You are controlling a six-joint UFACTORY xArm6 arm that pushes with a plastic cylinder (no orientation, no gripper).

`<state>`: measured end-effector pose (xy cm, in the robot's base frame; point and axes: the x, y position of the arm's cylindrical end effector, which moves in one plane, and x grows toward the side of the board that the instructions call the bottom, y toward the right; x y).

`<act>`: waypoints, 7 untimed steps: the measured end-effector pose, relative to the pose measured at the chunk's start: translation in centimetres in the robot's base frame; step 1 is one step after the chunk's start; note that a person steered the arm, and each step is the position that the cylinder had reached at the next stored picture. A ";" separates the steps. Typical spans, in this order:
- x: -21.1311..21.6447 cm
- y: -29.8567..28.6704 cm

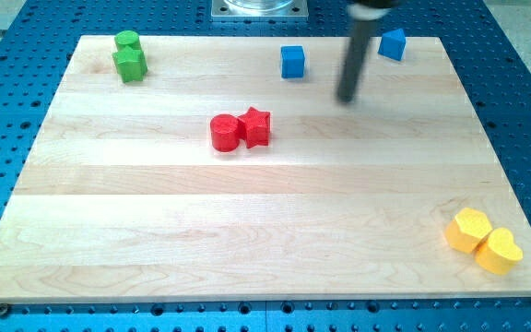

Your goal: Push the blue blocks to the top right corner

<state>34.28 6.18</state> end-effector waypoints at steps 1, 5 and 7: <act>-1.5 -13.9; -5.8 4.4; -3.2 8.2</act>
